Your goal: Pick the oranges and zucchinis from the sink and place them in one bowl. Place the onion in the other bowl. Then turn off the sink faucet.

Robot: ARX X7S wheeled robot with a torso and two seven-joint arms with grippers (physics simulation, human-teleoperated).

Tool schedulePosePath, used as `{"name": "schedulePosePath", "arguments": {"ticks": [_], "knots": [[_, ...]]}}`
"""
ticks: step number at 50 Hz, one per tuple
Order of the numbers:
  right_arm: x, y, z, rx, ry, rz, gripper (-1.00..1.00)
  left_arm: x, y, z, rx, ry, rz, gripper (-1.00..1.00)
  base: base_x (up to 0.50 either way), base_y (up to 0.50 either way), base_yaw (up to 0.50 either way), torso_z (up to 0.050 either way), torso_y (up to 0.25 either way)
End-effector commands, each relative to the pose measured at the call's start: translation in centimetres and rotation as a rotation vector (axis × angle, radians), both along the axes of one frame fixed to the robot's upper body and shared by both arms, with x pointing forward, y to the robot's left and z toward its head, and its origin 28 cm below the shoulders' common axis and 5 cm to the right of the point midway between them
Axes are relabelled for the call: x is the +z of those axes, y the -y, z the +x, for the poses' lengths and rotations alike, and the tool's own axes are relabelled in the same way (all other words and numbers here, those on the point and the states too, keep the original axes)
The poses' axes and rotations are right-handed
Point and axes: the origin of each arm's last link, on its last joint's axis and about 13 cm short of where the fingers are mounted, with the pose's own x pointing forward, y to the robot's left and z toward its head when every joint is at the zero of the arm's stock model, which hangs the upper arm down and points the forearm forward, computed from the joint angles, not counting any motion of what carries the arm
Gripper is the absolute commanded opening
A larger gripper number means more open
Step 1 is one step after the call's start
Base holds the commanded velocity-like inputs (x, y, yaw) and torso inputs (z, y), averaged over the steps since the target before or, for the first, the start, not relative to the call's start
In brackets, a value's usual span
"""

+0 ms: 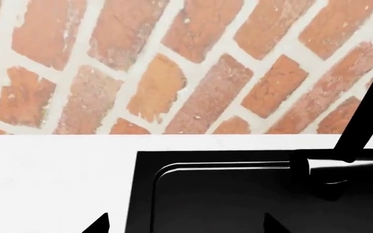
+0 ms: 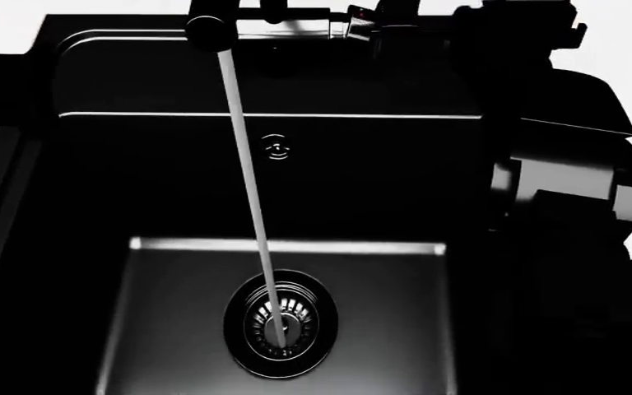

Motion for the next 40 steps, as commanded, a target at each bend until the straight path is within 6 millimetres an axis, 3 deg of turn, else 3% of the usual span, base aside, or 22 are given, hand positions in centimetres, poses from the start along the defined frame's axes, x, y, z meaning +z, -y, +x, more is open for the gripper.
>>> {"name": "schedulePosePath", "arguments": {"ticks": [1,13,22,40], "knots": [[1.0,-1.1,0.1,0.018,0.014,0.012,1.00,0.0,-0.2,0.0,0.003,0.000,0.000,1.00,0.00,0.00,0.00,0.000,0.000],[0.6,-2.0,0.1,0.057,-0.007,0.021,1.00,-0.3,-0.5,0.0,0.015,0.000,-0.003,1.00,0.00,0.00,0.00,0.000,0.000],[1.3,-2.7,0.2,0.079,0.002,0.010,1.00,-0.8,-0.5,0.0,0.015,-0.008,-0.006,1.00,0.00,0.00,0.00,0.000,0.000],[0.6,-2.3,0.2,0.063,-0.007,0.016,1.00,-1.0,-0.6,0.1,0.016,-0.013,-0.011,1.00,0.00,0.00,0.00,0.000,0.000]]}}
